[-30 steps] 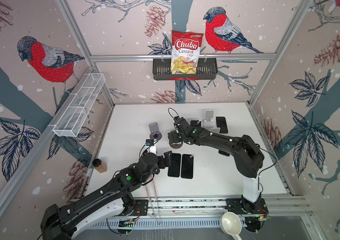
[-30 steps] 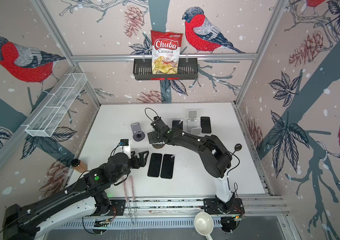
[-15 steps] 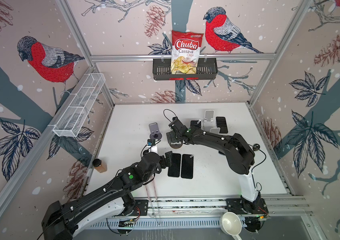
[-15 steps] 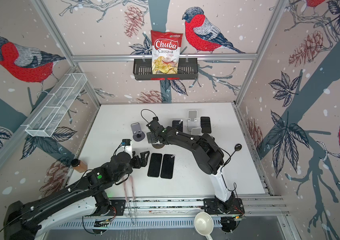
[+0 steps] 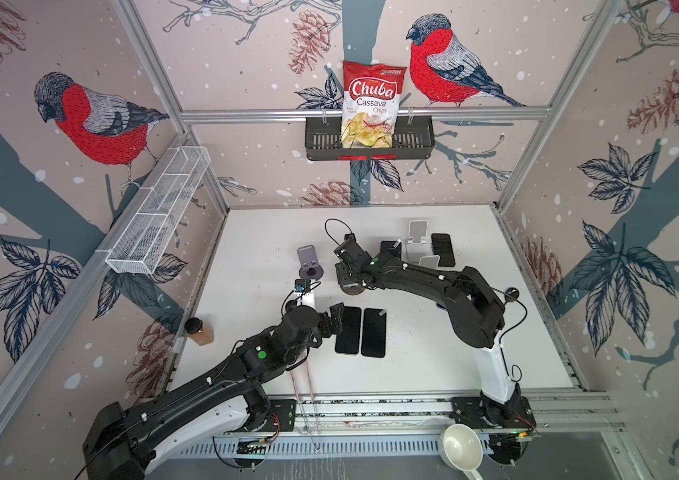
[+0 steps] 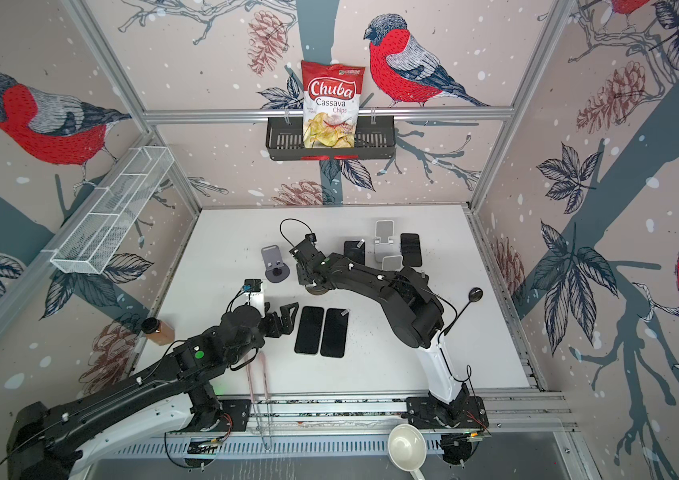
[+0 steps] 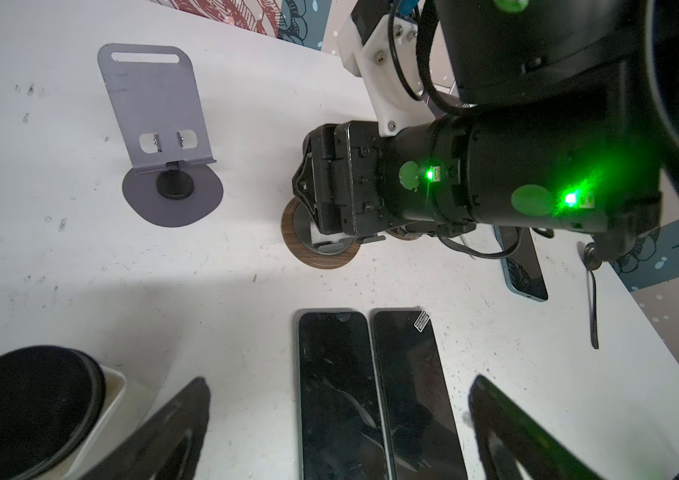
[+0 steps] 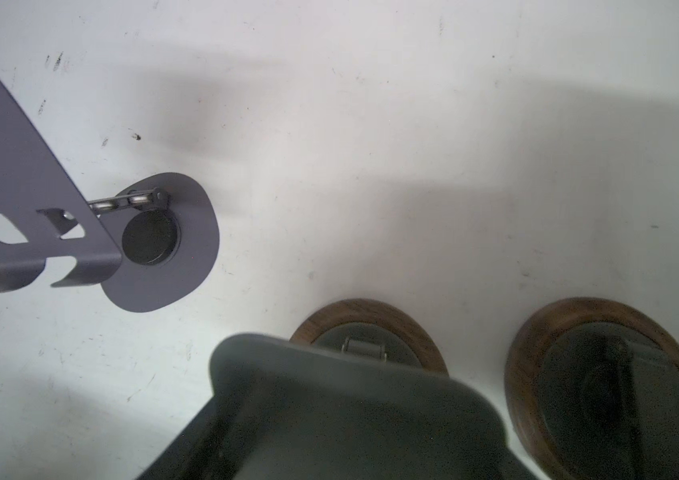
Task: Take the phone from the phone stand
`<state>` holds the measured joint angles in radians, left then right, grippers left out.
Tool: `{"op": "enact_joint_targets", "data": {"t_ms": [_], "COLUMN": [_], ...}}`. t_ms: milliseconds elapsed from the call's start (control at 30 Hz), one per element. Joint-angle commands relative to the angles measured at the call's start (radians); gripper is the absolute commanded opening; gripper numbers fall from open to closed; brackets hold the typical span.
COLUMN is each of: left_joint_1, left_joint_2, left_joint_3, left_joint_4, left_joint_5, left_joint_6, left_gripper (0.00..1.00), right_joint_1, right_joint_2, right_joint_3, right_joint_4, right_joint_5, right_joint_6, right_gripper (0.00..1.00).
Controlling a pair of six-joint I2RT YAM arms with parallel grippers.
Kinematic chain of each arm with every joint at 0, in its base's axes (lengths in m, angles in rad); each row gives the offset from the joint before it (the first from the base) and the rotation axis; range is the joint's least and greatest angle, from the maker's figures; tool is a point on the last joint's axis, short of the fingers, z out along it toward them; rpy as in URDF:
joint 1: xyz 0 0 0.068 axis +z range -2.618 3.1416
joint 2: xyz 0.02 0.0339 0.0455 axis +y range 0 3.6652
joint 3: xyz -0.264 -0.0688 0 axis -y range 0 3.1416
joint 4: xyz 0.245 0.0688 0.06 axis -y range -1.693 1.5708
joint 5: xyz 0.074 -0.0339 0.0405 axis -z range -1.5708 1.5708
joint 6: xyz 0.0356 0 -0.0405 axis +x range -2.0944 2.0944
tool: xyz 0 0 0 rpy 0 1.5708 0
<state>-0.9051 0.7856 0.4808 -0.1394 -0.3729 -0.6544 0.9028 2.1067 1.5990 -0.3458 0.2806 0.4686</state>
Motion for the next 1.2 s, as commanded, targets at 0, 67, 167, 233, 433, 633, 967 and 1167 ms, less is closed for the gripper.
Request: {"op": "enact_joint_targets", "data": {"t_ms": [0,67,167,233,433,633,967,1167], "left_joint_1": [0.002,0.002,0.002,0.002,0.002,0.003,0.005,0.006], "left_joint_2": [0.006,0.013,0.025,0.035,0.058,0.076,0.119,0.124], "left_joint_3": [0.001,0.002,0.008,0.008,0.016,0.030,0.042,0.042], "left_joint_4": [0.040,0.042,0.044,0.049,0.063,0.073,0.095,0.105], "left_joint_5": [-0.014,-0.012,-0.009,-0.009,-0.006,-0.013,-0.008,-0.006], "left_joint_6": [0.012,0.012,0.013,0.015,0.015,0.027,0.027,0.027], "left_gripper": [0.96,0.96,0.96,0.96,0.96,0.96,0.96,0.96], "right_joint_1": [-0.010,-0.024,-0.048,-0.068,-0.098,-0.124,-0.143,-0.153], "right_joint_2": [0.005,0.016,0.040,0.060,0.143,0.224,0.313,0.318], "right_joint_3": [0.025,0.054,0.101,0.139,0.273,0.380,0.460,0.462], "right_joint_4": [0.004,0.000,-0.002,-0.004,-0.019,-0.015,-0.034,-0.030], "right_joint_5": [0.040,0.030,0.013,-0.024,-0.088,-0.154,-0.213,-0.221], "right_joint_6": [-0.031,-0.050,-0.073,-0.088,-0.130,-0.151,-0.154,-0.153], "right_gripper": [0.70,0.70,0.69,0.70,0.70,0.70,0.71,0.73]}}
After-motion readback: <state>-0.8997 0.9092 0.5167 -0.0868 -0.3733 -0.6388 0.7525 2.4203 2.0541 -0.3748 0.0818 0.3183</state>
